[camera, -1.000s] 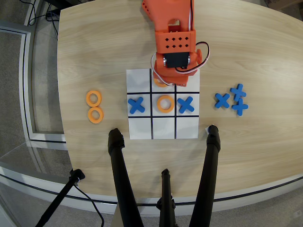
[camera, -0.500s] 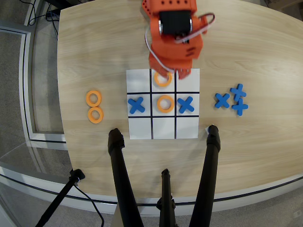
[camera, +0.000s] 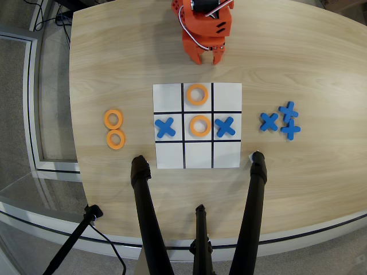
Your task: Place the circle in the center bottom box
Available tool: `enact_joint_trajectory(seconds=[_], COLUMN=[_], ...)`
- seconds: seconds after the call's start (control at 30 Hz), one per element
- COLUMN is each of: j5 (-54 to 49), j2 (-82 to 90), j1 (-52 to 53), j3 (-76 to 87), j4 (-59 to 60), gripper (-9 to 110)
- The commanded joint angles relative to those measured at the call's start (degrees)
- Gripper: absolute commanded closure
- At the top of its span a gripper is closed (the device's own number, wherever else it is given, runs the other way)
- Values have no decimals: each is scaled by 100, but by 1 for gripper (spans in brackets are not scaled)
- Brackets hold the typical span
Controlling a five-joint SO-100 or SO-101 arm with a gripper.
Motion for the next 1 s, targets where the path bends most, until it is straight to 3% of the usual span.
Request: enact_joint_trajectory(seconds=[0.0,0.17,0.27,0.53,0.63,0.83,0.97], j5=[-62,-62,-44,-35,-62,-26,-26], j2=[325,729,729,729,747,958,958], j1=[-70,18,88,1169,2777,7365,9018], j3=[316,483,483,492,492,492,492], j4=[-53,132,237,255,264,360,360], gripper=[88,90,102,101,101,101,101])
